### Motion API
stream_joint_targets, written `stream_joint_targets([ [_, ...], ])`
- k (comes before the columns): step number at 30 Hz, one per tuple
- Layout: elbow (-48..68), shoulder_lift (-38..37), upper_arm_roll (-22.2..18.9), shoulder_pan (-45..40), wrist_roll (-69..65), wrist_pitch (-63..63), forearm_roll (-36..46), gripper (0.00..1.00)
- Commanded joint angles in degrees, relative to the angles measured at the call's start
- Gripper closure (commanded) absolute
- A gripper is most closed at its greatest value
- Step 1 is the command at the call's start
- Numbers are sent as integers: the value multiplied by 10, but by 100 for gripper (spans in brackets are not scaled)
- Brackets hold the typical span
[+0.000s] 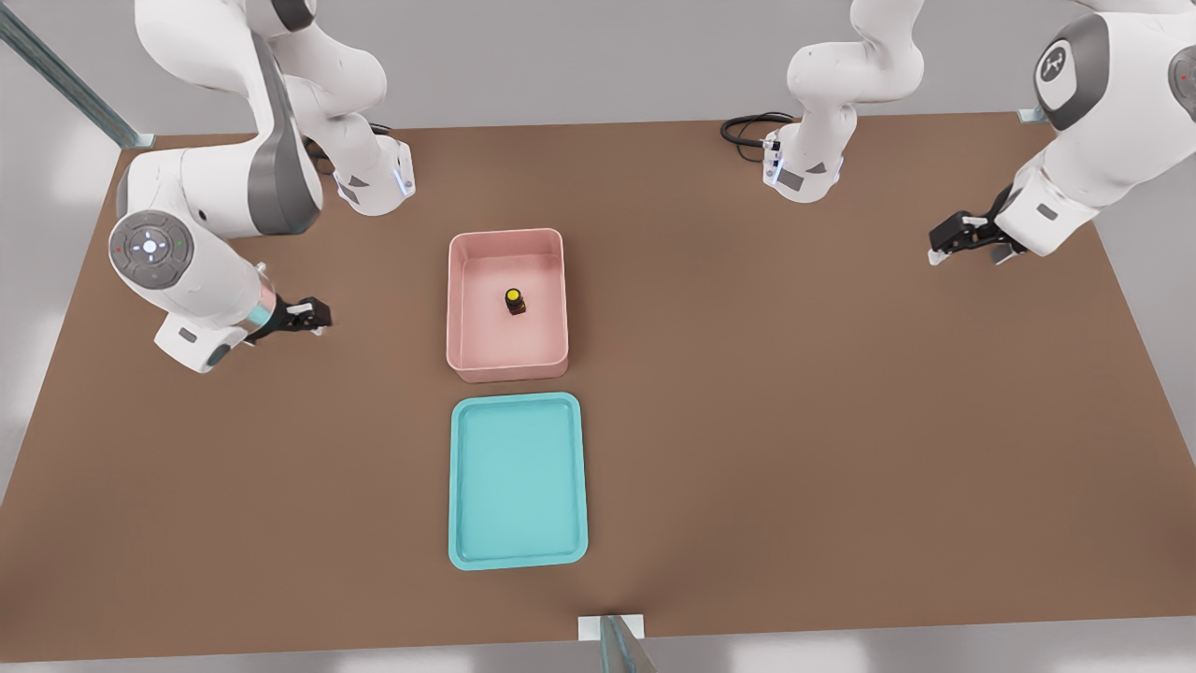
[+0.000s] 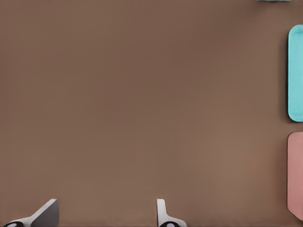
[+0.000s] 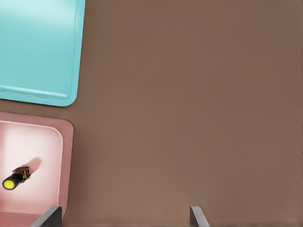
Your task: The left arm remains still, and the right arm places the button from the box into the tray
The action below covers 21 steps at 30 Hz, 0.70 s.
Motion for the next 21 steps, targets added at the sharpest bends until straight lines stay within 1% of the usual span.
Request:
stream_joint_targets([
  [1, 0, 0, -1, 3, -5, -9, -2, 0],
  [2, 2, 1, 1, 18, -6, -9, -4, 0],
  [3, -7, 9, 1, 114, 1, -21, -4, 0],
  [4, -5, 34, 7, 199, 92, -12, -1, 0],
  [5, 1, 73, 9, 260, 168, 30, 65, 0],
  [6, 8, 97, 9, 319, 253, 66, 68, 0],
  [7, 2, 104, 9, 349, 307, 113, 86, 0],
  [8, -32, 105, 9, 373, 348, 168, 86, 0],
  [9, -89, 106, 25, 376, 393, 250, 86, 0],
  [10, -157, 97, 35, 373, 394, 324, 80, 0],
  [12, -309, 68, 38, 354, 393, 507, 33, 0],
  [13, -345, 62, 54, 323, 390, 539, 15, 0],
  [14, -365, 49, 54, 314, 382, 541, 9, 0],
  [15, -410, 38, 54, 313, 381, 590, 7, 0],
  [16, -428, 31, 54, 313, 381, 603, -2, 0],
  [18, -458, 21, 54, 314, 389, 614, -3, 0],
  [21, -489, 28, 53, 318, 402, 630, -3, 0],
])
